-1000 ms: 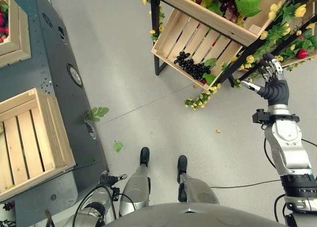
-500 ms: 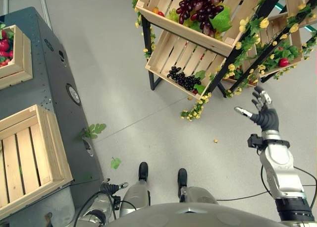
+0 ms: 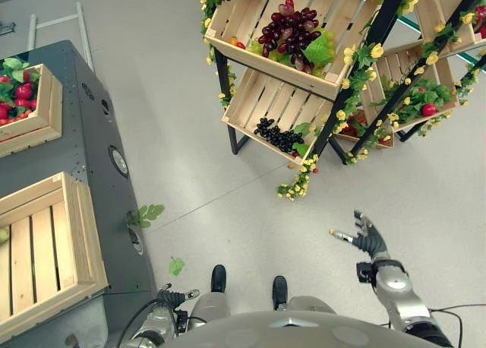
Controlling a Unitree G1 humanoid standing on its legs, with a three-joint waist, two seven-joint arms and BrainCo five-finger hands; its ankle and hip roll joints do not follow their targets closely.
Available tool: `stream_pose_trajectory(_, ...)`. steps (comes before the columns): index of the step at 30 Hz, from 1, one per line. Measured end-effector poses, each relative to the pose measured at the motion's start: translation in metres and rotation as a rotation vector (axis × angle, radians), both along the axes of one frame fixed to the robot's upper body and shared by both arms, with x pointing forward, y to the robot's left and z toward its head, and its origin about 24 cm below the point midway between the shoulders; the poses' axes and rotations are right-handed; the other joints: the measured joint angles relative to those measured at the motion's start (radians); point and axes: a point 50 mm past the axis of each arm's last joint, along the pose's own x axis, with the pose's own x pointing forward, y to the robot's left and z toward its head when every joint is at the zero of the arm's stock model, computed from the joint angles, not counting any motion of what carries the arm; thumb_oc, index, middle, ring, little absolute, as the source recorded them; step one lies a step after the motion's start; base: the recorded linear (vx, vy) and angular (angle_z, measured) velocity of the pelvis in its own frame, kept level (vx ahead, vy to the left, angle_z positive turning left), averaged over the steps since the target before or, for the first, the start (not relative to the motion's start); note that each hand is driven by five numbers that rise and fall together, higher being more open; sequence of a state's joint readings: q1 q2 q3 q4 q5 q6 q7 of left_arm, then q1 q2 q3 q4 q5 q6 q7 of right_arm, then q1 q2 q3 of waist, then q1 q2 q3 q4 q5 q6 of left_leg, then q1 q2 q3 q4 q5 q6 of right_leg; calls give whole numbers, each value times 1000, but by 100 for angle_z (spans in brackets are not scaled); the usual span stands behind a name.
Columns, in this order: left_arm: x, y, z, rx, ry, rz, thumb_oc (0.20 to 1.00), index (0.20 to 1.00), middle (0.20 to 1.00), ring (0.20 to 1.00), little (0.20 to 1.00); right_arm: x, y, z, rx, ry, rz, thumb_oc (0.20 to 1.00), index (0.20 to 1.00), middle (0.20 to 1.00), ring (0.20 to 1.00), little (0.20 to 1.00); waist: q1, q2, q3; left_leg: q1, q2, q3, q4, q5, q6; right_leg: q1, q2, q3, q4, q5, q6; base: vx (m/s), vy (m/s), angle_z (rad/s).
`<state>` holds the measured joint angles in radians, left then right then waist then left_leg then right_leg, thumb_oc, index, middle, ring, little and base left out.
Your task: Pick up the fruits from the basket on one side to the basket on the other side
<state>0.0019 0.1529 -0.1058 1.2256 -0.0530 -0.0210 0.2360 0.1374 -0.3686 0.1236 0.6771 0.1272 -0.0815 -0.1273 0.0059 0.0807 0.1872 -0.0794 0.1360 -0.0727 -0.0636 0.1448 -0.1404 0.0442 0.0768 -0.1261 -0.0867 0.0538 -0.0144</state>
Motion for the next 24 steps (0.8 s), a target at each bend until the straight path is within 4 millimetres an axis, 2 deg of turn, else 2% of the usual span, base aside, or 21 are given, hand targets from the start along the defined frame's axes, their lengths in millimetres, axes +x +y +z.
stream_pose_trajectory(1, 4, -1, 1, -2, -12, -7, 1000, 1000, 1000, 1000, 1000, -8, -4, -10, -19, 70, -26, 1000, 1000, 1000, 1000, 1000, -14, 3, 6, -19, 7, 11, 16, -3, -7, 3, -5, -11, -3, -3, -23, -99, -73, 51)
stream_pose_trajectory(2, 6, -4, 1, -9, -17, -12, 1000, 1000, 1000, 1000, 1000, -15, -8, -15, -36, 115, -35, 1000, 1000, 1000, 1000, 1000, -8, 20, 10, -27, 16, 21, 22, -6, -3, 4, 4, -25, 2, -7, -41, -129, -89, 56)
stream_pose_trajectory(3, 9, -4, 1, -10, -24, -17, 1000, 1000, 1000, 1000, 1000, -21, -9, -21, -53, 161, -38, 1000, 1000, 1000, 1000, 1000, -9, 18, 18, -38, 22, 33, 32, -28, -10, -2, 1, -44, 11, -13, -54, -62, -36, 42)
stream_pose_trajectory(4, 8, -3, 1, -6, -22, -16, 1000, 1000, 1000, 1000, 1000, -26, -9, -27, -57, 208, -50, 1000, 1000, 1000, 1000, 1000, -11, 12, 18, -37, 19, 52, 38, -71, -18, -9, -15, -51, 15, -17, -59, -105, -28, 36)
stream_pose_trajectory(5, 13, -2, 2, -5, -32, -18, 1000, 1000, 1000, 1000, 1000, -27, -9, -30, -68, 242, -44, 1000, 1000, 1000, 1000, 1000, -14, -2, 24, -36, 7, 76, 39, -84, -18, -13, -40, -61, 12, -19, -62, -73, -13, 31)
stream_pose_trajectory(7, 13, 5, 3, 14, -20, -21, 1000, 1000, 1000, 1000, 1000, -34, -4, -41, -80, 332, -39, 1000, 1000, 1000, 1000, 1000, -18, -51, 30, -34, -58, 105, 79, -84, -19, -13, -108, -85, 5, 1, -50, -84, -6, 36)
stream_pose_trajectory(9, 17, 7, 4, 15, -28, -30, 1000, 1000, 1000, 1000, 1000, -48, -4, -47, -80, 404, -58, 1000, 1000, 1000, 1000, 1000, -18, -59, 30, 2, -58, 128, 105, -81, -14, -13, -136, -117, 6, 1, -39, -57, 0, 42)
stream_pose_trajectory(10, 17, 6, 4, 13, -25, -39, 1000, 1000, 1000, 1000, 1000, -54, -4, -50, -82, 434, -64, 1000, 1000, 1000, 1000, 1000, -19, -59, 30, 16, -54, 132, 114, -81, -15, -10, -141, -131, 5, 2, -35, -58, 4, 53)
stream_pose_trajectory(12, 18, 3, 4, -4, -22, -47, 1000, 1000, 1000, 1000, 1000, -67, -5, -54, -85, 501, -79, 1000, 1000, 1000, 1000, 1000, -21, -42, 20, 45, -40, 152, 131, -49, 19, -12, -145, -172, 19, -10, -12, -89, 7, 70)
stream_pose_trajectory(13, 20, 3, 4, -7, -23, -58, 1000, 1000, 1000, 1000, 1000, -70, -4, -55, -82, 515, -82, 1000, 1000, 1000, 1000, 1000, -31, -38, 18, 42, -45, 152, 126, -44, 21, -14, -143, -186, 41, -27, 4, -64, 7, 87)
stream_pose_trajectory(14, 21, 5, 5, -6, -26, -61, 1000, 1000, 1000, 1000, 1000, -70, -2, -56, -74, 516, -85, 1000, 1000, 1000, 1000, 1000, -37, -41, 16, 37, -51, 150, 118, -41, 24, -17, -147, -178, 48, -43, 18, -90, 16, 110)
stream_pose_trajectory(16, 22, 4, 5, -6, -27, -78, 1000, 1000, 1000, 1000, 1000, -71, -1, -57, -63, 517, -99, 1000, 1000, 1000, 1000, 1000, -46, -29, 13, 32, -52, 145, 55, -29, 36, -34, -130, -158, 62, -63, 15, -110, 23, 104)
stream_pose_trajectory(18, 18, 3, 3, -12, -11, -91, 1000, 1000, 1000, 1000, 1000, -60, -2, -54, -63, 494, -105, 1000, 1000, 1000, 1000, 1000, -38, -5, 8, 29, -30, 149, -14, -14, 47, -57, -104, -181, 93, -75, 3, -192, 65, 76)
stream_pose_trajectory(19, 15, 6, 3, -6, 0, -89, 1000, 1000, 1000, 1000, 1000, -53, 2, -53, -53, 475, -97, 1000, 1000, 1000, 1000, 1000, -35, -14, -2, 7, -25, 157, -34, -26, -35, -69, -115, -225, 98, -58, -10, -147, 61, 61)
stream_pose_trajectory(20, 16, 7, 4, -4, -1, -81, 1000, 1000, 1000, 1000, 1000, -49, 3, -53, -48, 464, -91, 1000, 1000, 1000, 1000, 1000, -34, -31, -1, 2, -23, 185, -12, -35, -50, -70, -138, -239, 86, -49, -13, -87, 44, 42)
stream_pose_trajectory(21, 13, 9, 3, -11, 3, -54, 1000, 1000, 1000, 1000, 1000, -45, 5, -52, -44, 455, -87, 1000, 1000, 1000, 1000, 1000, -19, -66, -4, 8, -31, 232, 46, -64, -13, -72, -178, -243, 82, -38, -11, -106, 56, 25)
stream_pose_trajectory(22, 3, 16, 2, 1, 30, -38, 1000, 1000, 1000, 1000, 1000, -45, 4, -52, -46, 455, -85, 1000, 1000, 1000, 1000, 1000, -18, -104, -29, 42, -35, 251, 110, -92, -40, -59, -219, -273, 61, -21, -3, -148, 78, 33)
stream_pose_trajectory(24, -3, 9, -1, -17, 55, -35, 1000, 1000, 1000, 1000, 1000, -50, -5, -50, -66, 469, -89, 1000, 1000, 1000, 1000, 1000, -35, -72, -41, 109, 11, 250, 186, -120, -76, -22, -232, -315, 28, 0, 15, -127, 62, 52)
